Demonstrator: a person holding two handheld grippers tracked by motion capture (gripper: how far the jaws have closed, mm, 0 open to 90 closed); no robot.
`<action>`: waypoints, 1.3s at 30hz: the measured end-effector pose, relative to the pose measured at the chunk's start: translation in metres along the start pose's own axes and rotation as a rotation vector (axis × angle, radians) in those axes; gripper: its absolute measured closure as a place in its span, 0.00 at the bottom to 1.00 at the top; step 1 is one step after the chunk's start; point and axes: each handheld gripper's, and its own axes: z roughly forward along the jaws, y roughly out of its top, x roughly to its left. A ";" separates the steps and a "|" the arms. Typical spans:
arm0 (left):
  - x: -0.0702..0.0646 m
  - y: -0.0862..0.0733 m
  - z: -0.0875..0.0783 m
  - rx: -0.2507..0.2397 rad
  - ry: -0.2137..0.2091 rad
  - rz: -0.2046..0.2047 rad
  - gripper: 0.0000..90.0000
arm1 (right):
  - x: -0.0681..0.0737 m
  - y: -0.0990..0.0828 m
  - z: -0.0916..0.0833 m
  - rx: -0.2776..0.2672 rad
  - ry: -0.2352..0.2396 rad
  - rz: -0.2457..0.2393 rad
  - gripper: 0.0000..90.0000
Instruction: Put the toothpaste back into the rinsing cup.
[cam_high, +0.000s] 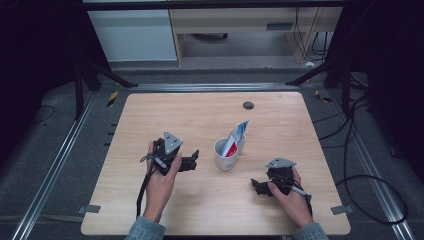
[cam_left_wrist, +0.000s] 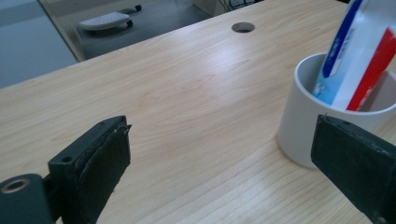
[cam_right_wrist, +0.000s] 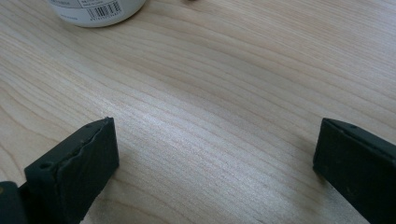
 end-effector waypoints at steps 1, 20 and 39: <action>0.003 -0.003 -0.001 0.007 0.004 0.000 0.04 | 0.000 0.000 0.000 0.000 0.000 -0.002 0.00; 0.039 -0.054 0.001 0.141 0.039 -0.024 0.05 | 0.000 0.000 0.000 0.000 0.000 -0.002 0.00; 0.067 -0.081 0.004 0.216 0.071 -0.067 0.05 | 0.001 0.000 -0.001 0.005 0.009 0.015 0.00</action>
